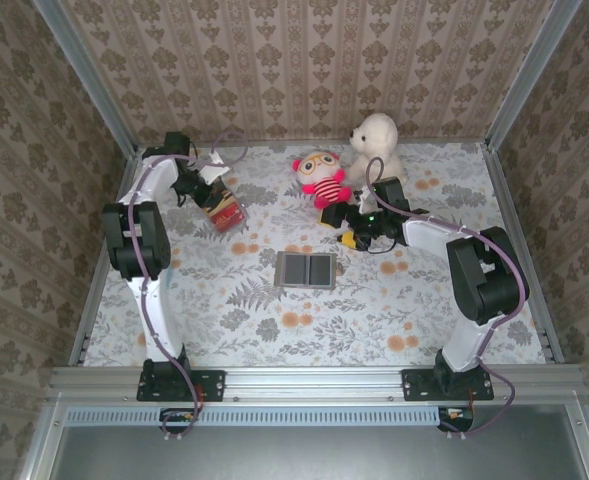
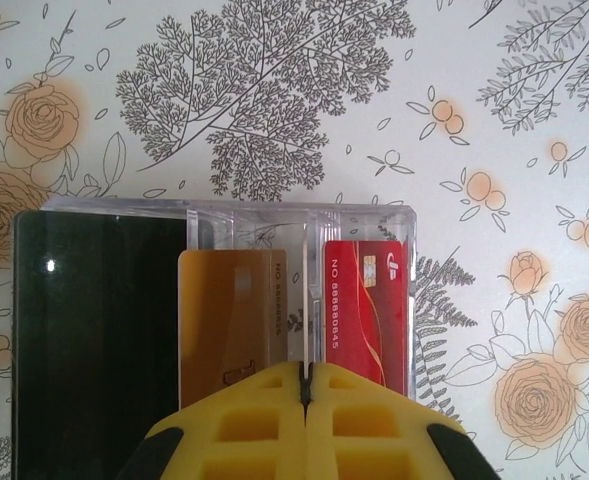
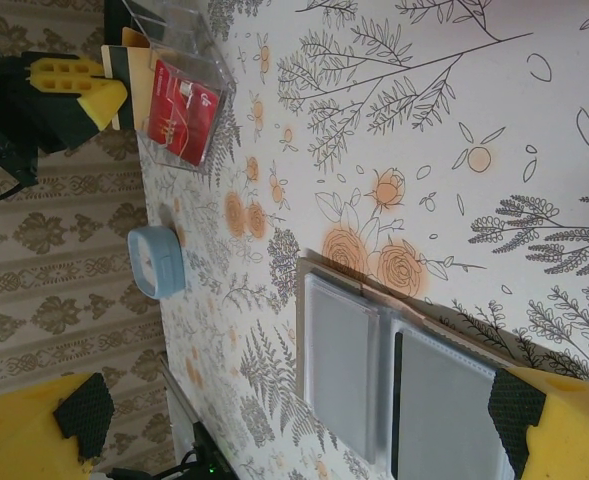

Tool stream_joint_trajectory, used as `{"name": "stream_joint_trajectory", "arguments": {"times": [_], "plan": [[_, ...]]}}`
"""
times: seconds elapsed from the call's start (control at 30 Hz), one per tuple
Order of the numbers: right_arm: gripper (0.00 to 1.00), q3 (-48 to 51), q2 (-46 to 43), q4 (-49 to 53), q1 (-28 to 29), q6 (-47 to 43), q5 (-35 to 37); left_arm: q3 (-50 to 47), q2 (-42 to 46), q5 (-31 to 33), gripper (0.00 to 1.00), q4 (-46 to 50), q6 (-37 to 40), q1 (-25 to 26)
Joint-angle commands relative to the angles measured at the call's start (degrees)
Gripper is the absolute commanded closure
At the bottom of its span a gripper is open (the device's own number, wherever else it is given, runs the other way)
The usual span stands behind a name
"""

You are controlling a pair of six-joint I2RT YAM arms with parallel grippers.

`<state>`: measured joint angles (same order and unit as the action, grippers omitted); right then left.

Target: Take the credit cards out of the card holder

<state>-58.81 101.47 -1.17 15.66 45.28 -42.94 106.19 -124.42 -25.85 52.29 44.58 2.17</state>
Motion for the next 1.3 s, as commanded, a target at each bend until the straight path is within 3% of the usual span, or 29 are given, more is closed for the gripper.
{"name": "stream_joint_trajectory", "arguments": {"times": [0.0,0.2,0.37,0.47,0.67,0.8,0.97,1.13,1.27], "plan": [[0.00,-0.9,0.8,-0.7,-0.3,0.7,-1.7,1.0,1.8,1.8,0.88,0.5,-1.4,-0.2],[0.00,-1.3,1.1,-0.8,-0.2,0.8,-1.8,4.0,2.6,2.8,0.70,1.7,-3.3,-0.2],[0.00,-1.0,0.4,0.2,-0.2,0.3,-0.4,5.2,4.8,0.8,0.65,0.2,-6.7,-0.2],[0.00,-1.3,-1.7,5.4,0.8,-3.2,5.5,4.5,7.5,0.7,0.58,-4.9,-12.7,0.2],[0.04,-2.8,-4.1,14.9,4.8,-8.0,15.1,-2.4,15.1,9.7,0.36,-18.3,-30.9,4.8],[0.12,-2.5,-6.1,17.9,8.9,-8.1,20.2,-4.7,18.0,12.7,0.30,-18.2,-42.0,9.5],[0.25,-1.1,-9.8,20.2,14.3,-6.1,26.9,-16.6,24.7,16.9,0.26,-25.0,-54.8,15.5],[0.34,0.0,-12.8,23.1,20.3,-5.0,33.9,-24.6,30.4,17.1,0.21,-23.4,-63.9,21.3],[0.46,2.1,-12.2,22.0,22.1,-2.1,34.7,-31.1,33.7,19.1,0.21,-25.1,-69.0,26.7]]}}
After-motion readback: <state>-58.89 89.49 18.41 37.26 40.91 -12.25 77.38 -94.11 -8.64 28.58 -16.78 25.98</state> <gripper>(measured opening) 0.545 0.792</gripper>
